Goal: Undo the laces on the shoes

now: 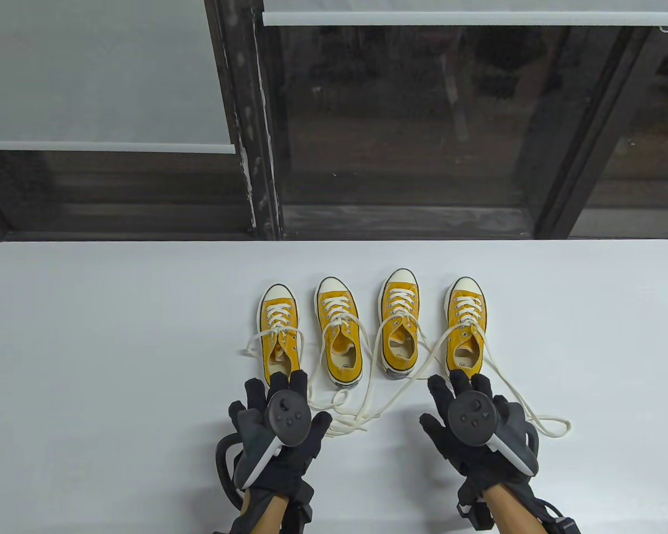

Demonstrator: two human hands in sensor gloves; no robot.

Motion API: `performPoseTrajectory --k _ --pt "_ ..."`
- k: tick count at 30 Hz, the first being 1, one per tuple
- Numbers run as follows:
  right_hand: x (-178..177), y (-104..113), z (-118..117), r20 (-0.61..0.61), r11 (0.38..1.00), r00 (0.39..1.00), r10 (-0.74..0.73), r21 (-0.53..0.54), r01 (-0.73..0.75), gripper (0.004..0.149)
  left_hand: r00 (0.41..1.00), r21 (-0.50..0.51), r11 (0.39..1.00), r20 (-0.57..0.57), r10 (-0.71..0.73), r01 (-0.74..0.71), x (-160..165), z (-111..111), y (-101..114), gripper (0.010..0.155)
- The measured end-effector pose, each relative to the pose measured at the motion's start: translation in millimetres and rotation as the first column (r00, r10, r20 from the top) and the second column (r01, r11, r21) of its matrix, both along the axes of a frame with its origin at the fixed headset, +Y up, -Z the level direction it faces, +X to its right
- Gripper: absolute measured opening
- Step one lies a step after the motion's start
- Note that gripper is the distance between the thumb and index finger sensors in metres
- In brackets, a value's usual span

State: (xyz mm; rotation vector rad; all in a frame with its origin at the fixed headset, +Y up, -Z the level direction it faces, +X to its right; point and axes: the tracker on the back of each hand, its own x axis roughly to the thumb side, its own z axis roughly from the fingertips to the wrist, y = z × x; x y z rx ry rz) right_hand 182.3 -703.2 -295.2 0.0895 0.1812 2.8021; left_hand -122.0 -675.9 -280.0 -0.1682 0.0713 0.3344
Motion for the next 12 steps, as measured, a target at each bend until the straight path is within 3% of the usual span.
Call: performPoseTrajectory --k 12 --pt "-0.8 -0.4 -0.2 -0.004 1.000 1.000 -0.009 -0.016 0.009 0.068 1.000 -0.007 1.000 -0.006 0.006 -0.006 -1.0 0.4 -0.3 0.079"
